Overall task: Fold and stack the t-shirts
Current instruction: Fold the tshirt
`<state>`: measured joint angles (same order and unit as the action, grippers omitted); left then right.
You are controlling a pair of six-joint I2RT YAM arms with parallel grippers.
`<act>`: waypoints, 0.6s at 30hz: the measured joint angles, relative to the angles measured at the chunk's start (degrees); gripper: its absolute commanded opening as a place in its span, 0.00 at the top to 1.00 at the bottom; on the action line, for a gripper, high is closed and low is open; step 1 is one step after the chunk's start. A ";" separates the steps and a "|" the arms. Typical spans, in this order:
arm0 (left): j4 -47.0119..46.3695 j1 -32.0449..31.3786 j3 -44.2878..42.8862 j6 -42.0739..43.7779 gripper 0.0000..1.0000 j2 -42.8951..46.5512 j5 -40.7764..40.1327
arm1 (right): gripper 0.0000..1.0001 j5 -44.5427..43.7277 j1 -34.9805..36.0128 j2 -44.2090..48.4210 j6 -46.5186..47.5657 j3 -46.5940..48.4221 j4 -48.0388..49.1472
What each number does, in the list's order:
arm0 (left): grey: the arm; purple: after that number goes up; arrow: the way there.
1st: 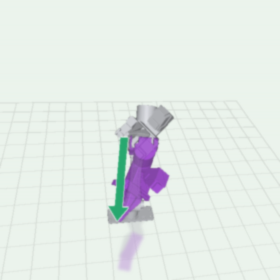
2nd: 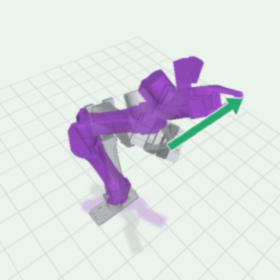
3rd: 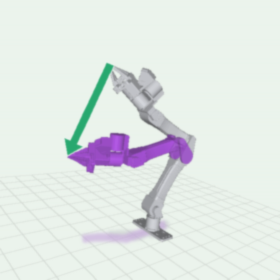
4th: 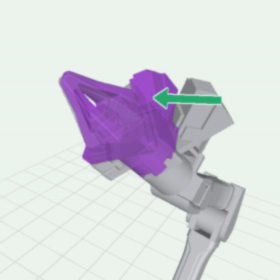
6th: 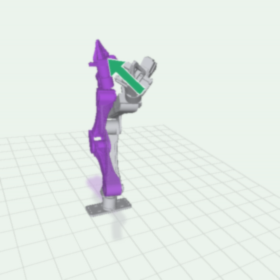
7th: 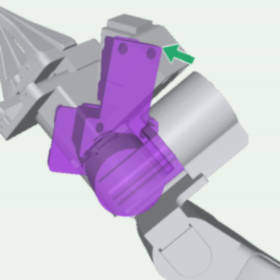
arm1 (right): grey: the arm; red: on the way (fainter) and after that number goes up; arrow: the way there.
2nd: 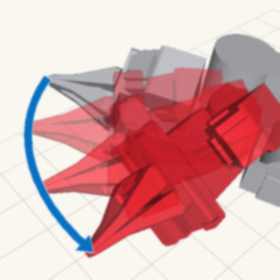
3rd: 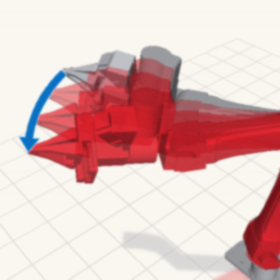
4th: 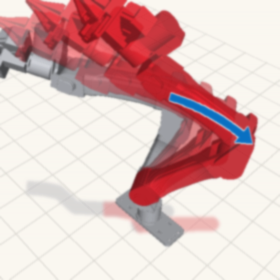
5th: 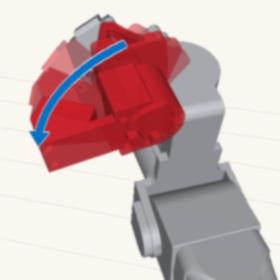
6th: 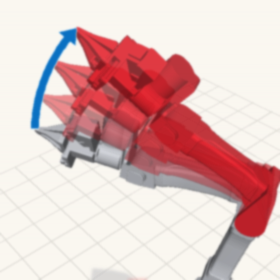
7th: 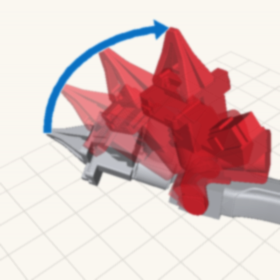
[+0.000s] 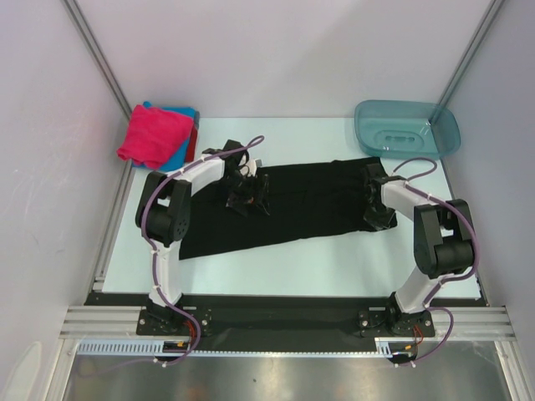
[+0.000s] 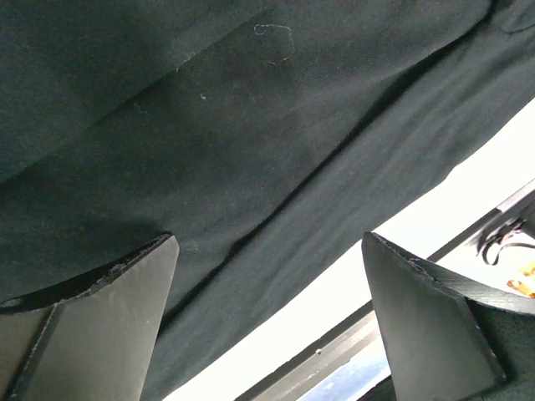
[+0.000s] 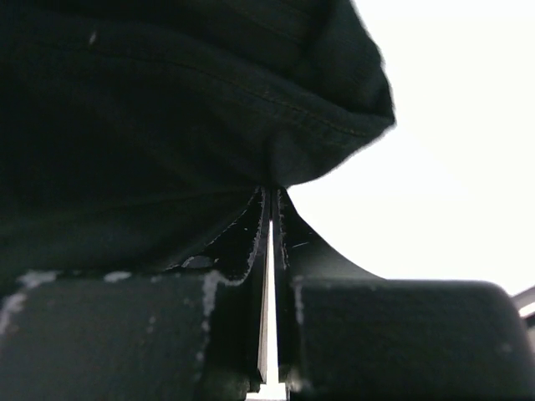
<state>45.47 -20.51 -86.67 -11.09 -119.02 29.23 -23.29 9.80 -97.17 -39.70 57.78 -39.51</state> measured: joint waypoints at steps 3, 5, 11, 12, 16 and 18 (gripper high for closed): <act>0.22 0.00 0.00 0.76 0.00 0.02 -0.44 | 1.00 -1.77 -0.68 0.70 -0.02 -0.59 -2.08; 0.37 0.00 0.00 1.20 0.00 0.15 -0.79 | 1.00 -3.23 -1.05 1.70 -0.22 -0.74 -4.28; 0.59 0.00 0.00 2.14 0.00 0.22 -1.22 | 1.00 -6.73 -1.14 5.09 -1.73 -0.63 -11.63; 0.61 0.00 0.00 2.19 0.00 0.22 -1.22 | 1.00 -7.08 -1.14 5.51 -2.01 -0.63 -12.90; 0.68 0.00 0.00 2.29 0.00 0.22 -1.22 | 0.44 -7.74 -1.14 7.91 -3.96 -0.59 -17.20; 0.76 0.00 -0.02 2.58 0.00 0.22 -1.22 | 0.34 -8.17 -1.14 9.33 -4.13 -0.44 -19.21</act>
<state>46.24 -20.51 -86.70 -8.51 -118.80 28.01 -31.46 8.67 -87.83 -43.83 57.34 -58.72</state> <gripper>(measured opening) 0.996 0.552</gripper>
